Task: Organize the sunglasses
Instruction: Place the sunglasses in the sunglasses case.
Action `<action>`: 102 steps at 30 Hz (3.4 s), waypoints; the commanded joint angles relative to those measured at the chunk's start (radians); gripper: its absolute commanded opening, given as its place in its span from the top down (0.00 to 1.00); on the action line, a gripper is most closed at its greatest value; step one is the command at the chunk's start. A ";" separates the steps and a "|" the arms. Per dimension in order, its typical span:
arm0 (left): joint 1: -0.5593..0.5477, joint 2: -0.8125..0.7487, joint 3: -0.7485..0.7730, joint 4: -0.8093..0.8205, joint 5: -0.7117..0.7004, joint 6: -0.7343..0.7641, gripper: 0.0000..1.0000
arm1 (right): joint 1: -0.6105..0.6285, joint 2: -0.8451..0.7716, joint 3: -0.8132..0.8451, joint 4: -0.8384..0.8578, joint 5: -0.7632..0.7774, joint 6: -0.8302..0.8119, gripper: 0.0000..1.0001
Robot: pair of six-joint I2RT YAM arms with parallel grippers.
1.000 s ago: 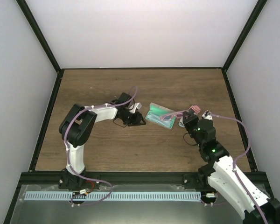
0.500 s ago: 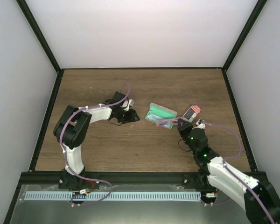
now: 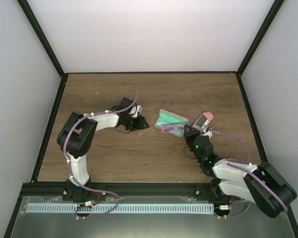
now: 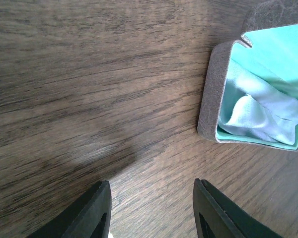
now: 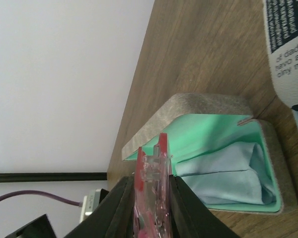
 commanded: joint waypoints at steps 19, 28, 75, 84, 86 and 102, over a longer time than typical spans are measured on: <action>0.008 0.040 -0.028 -0.008 0.000 -0.016 0.52 | 0.030 0.387 0.116 0.239 0.146 0.275 0.74; 0.007 0.041 -0.032 0.005 0.013 -0.020 0.53 | 0.049 0.362 0.123 0.126 0.114 0.293 0.58; 0.009 0.159 0.213 -0.048 0.055 -0.029 0.55 | -0.144 0.167 0.560 -1.073 -0.251 -0.211 0.98; 0.009 0.220 0.278 -0.054 0.048 -0.041 0.55 | -0.175 0.273 0.567 -1.005 -0.320 -0.260 0.99; 0.008 0.228 0.288 -0.055 0.051 -0.044 0.55 | -0.177 0.296 0.574 -0.989 -0.338 -0.268 0.99; 0.009 0.234 0.280 -0.064 0.066 -0.032 0.55 | -0.177 0.279 0.653 -0.973 -0.252 -0.331 0.93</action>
